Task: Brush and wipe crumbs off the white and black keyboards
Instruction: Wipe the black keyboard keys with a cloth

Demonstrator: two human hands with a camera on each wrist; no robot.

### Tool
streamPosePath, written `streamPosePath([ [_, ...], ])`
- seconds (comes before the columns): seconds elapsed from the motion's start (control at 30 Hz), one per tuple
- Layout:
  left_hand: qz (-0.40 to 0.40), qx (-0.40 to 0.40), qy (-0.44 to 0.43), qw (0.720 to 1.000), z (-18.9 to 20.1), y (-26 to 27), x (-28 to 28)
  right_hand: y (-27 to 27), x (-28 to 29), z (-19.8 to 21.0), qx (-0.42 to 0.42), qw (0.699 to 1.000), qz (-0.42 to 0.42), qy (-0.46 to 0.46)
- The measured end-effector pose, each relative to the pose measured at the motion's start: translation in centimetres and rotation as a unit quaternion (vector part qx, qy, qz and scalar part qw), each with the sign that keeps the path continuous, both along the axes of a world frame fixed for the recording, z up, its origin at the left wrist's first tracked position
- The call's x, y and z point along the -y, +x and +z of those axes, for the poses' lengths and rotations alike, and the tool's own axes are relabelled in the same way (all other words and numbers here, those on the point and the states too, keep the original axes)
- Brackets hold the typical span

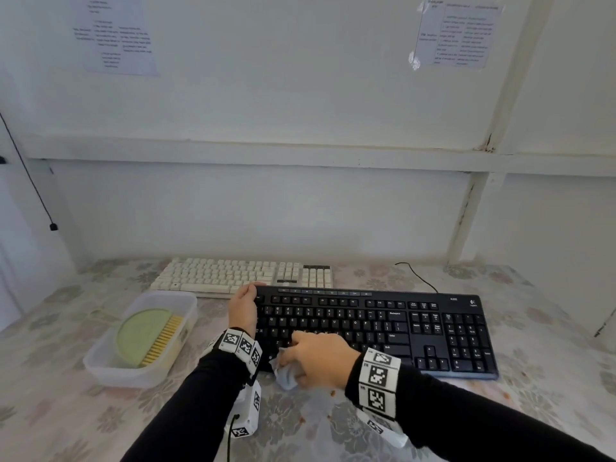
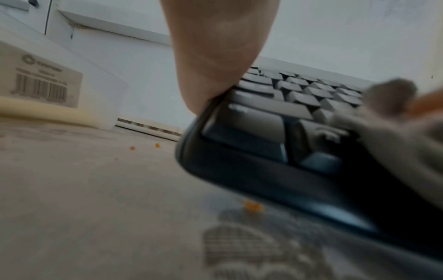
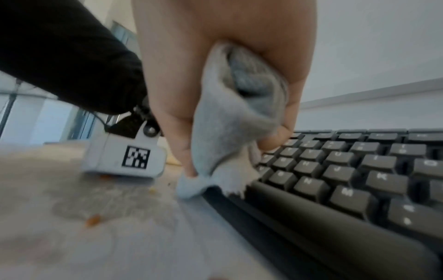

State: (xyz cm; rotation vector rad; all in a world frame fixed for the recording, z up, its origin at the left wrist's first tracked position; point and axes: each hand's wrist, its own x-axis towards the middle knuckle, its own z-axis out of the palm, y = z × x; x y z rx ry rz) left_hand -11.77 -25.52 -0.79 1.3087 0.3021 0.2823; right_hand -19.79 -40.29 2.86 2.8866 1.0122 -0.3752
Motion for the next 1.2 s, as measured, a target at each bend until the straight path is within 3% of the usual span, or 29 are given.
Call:
streamPosePath([
  [0.07, -0.004, -0.001, -0.002, 1.000, 0.0, 0.1, 0.0, 1.1, -0.1, 0.9, 0.005, 0.998, -0.023, 0.055],
  [0.2, -0.020, 0.005, 0.002, 1.000, 0.0, 0.1, -0.3, 4.2, -1.6, 2.6, 0.116, 0.970, -0.120, 0.175],
  [0.27, -0.028, -0.005, 0.003, 1.000, -0.1, 0.1, -0.5, 4.9, -2.5, 2.8, 0.134, 0.970, -0.134, 0.153],
  [0.6, -0.050, -0.062, -0.054, 0.995, 0.0, 0.0, -0.8, 0.7, -2.6, 0.7, -0.004, 0.999, 0.003, -0.033],
  [0.67, -0.058, -0.071, -0.060, 0.994, 0.2, -0.1, -0.9, 1.0, -2.4, 1.4, -0.025, 1.000, -0.003, -0.014],
  [0.73, -0.066, -0.077, -0.066, 0.993, 0.4, -0.1, -1.1, 1.9, -2.4, 2.3, -0.027, 0.996, -0.052, 0.062],
  [0.83, -0.061, -0.087, -0.061, 0.992, -0.2, 0.3, -1.8, 3.9, -3.2, 3.2, 0.057, 0.983, -0.116, 0.134],
  [0.93, -0.098, -0.108, -0.085, 0.986, -1.1, 0.9, -2.6, 5.0, -4.7, 3.1, 0.123, 0.975, -0.135, 0.125],
  [1.07, -0.136, -0.094, -0.083, 0.983, 0.6, -0.1, -2.1, 4.4, -5.8, 1.6, 0.110, 0.986, -0.105, 0.072],
  [1.2, -0.120, -0.115, -0.074, 0.983, 0.3, 0.4, -2.3, 2.7, -5.4, 0.5, 0.094, 0.993, -0.054, 0.042],
])
